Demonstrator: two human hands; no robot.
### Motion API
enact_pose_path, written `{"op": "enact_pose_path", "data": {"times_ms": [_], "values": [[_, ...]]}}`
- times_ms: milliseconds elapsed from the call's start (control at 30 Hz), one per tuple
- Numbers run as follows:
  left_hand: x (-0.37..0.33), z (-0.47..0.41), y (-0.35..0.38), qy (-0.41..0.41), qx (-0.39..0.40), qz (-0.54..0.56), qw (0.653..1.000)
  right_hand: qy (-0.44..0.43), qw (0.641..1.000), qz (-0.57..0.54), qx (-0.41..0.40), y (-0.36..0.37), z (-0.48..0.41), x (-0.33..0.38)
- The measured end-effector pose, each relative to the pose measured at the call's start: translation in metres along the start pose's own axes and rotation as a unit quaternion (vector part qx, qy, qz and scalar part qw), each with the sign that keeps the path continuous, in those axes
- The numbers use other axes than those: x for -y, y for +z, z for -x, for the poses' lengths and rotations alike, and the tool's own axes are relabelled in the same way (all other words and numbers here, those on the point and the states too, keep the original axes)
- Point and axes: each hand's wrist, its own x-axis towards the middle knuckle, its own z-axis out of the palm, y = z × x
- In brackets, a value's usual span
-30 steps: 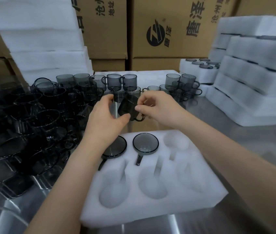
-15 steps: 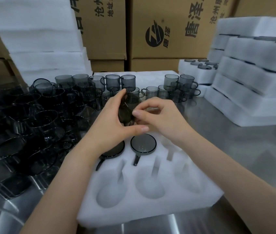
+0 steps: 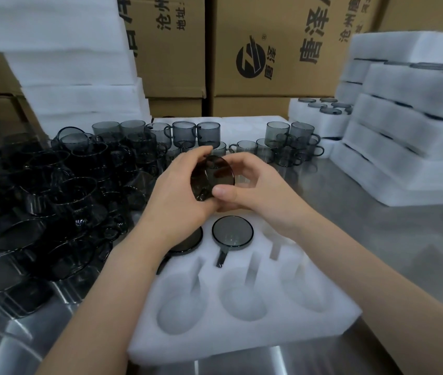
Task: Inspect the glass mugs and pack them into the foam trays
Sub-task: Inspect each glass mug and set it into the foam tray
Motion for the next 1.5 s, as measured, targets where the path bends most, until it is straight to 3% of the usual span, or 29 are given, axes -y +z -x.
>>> {"op": "enact_pose_path", "data": {"times_ms": [133,267,433,600,800,1000,1167,1267,1400,1500], "values": [[-0.005,0.003,-0.001,-0.002,0.002,0.033,0.999,0.012,1.000,-0.005,-0.013,0.001,-0.002,-0.003],[-0.010,0.004,-0.002,0.029,0.031,0.009,0.999,0.022,0.995,0.047,-0.080,0.006,-0.003,0.000],[-0.009,0.004,-0.002,0.046,0.032,-0.014,0.998,0.014,0.994,-0.002,-0.110,0.006,-0.002,0.003],[-0.005,0.002,-0.002,0.036,0.013,0.043,0.998,0.036,0.990,-0.134,-0.040,-0.003,-0.002,0.005],[0.000,0.000,-0.003,0.019,-0.030,0.119,0.992,0.039,0.981,-0.185,0.049,-0.012,-0.001,0.004],[-0.002,0.000,-0.003,0.011,-0.027,0.076,0.997,0.018,0.997,-0.079,-0.001,-0.004,-0.001,-0.001],[-0.007,0.002,-0.003,0.049,0.011,0.023,0.998,-0.023,0.993,0.074,-0.090,0.006,0.001,0.000],[-0.007,0.001,-0.001,0.094,0.009,0.030,0.995,-0.038,0.986,0.100,-0.124,0.007,0.000,0.001],[-0.006,0.002,-0.002,0.083,-0.026,0.067,0.994,0.021,0.993,-0.023,-0.117,0.003,-0.002,0.009],[-0.004,0.003,-0.003,0.078,-0.054,0.119,0.988,0.042,0.995,-0.065,-0.054,-0.003,-0.002,0.011]]}}
